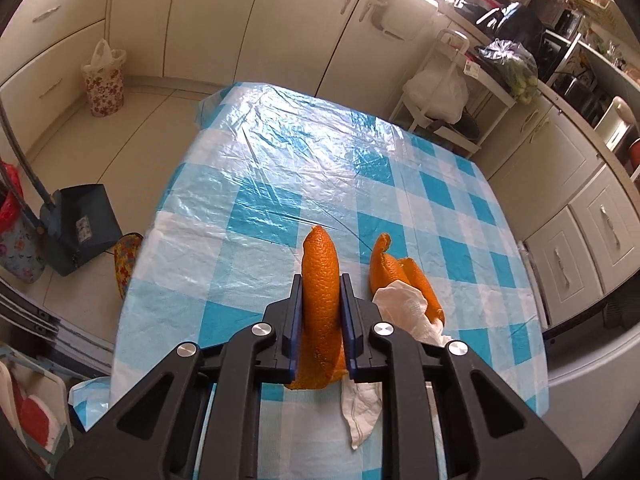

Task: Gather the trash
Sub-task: 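Grasp the red snack wrapper off the floor with the right gripper while the left gripper lifts the peel, then open the right gripper over the basin while the left gripper drops the peel in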

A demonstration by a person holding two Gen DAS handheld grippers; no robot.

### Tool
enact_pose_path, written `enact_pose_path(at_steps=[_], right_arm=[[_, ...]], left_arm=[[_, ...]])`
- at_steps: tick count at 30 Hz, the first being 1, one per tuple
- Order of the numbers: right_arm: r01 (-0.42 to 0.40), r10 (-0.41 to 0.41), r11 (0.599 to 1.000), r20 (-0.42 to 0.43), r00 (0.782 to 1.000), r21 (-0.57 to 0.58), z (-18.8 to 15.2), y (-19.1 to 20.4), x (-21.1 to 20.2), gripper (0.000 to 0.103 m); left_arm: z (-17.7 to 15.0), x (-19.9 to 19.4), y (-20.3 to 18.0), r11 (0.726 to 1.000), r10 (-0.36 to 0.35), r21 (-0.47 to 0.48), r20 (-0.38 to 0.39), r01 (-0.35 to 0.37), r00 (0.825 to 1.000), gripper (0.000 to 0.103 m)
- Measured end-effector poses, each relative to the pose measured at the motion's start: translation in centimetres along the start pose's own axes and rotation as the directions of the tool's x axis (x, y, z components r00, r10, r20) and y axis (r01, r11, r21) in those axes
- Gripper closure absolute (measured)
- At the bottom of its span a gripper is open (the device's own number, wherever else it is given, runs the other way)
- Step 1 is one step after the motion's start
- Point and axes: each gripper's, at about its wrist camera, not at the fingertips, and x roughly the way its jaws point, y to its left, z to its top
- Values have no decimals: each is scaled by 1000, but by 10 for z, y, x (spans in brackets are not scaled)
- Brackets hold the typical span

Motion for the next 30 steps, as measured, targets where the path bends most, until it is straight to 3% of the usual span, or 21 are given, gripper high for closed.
enact_pose_path(at_steps=[2,5,7,11,14,16,19,22,25,27,30], right_arm=[[-1,3,1000,107,994,-19,25,4,-39,100],[-14,29,998,269,963,-55,69,26,-103,100],[-28,64,994,370,927,-101,92,40,-151,100],[-75,200,965,524,828,-250,131,99,-242,100],[-150,350,915,549,759,-376,133,152,-293,100],[-208,445,867,514,733,-453,133,186,-302,100],[-294,535,792,376,757,-535,118,235,-291,100],[-366,543,736,175,821,-570,83,282,-245,100],[-392,489,706,6,872,-590,31,326,-204,100],[-394,440,689,-81,895,-608,9,342,-181,100],[-359,343,669,-158,926,-651,-6,358,-155,100]], left_arm=[[-2,-17,8,999,-30,-20,21,30,999,87],[-8,-48,13,997,-74,-19,53,75,996,87],[-14,-69,15,995,-100,-14,73,101,992,87],[-37,-120,12,988,-155,28,115,152,981,87],[-56,-149,9,983,-180,52,131,174,975,87],[-74,-164,11,981,-194,54,129,188,972,87],[-106,-178,9,979,-200,67,111,194,973,87],[-141,-187,8,976,-211,72,92,205,973,87],[-171,-189,13,976,-216,56,76,212,973,87],[-190,-187,19,975,-223,32,54,221,973,87],[-207,-181,29,973,-230,-7,32,230,973,87]])
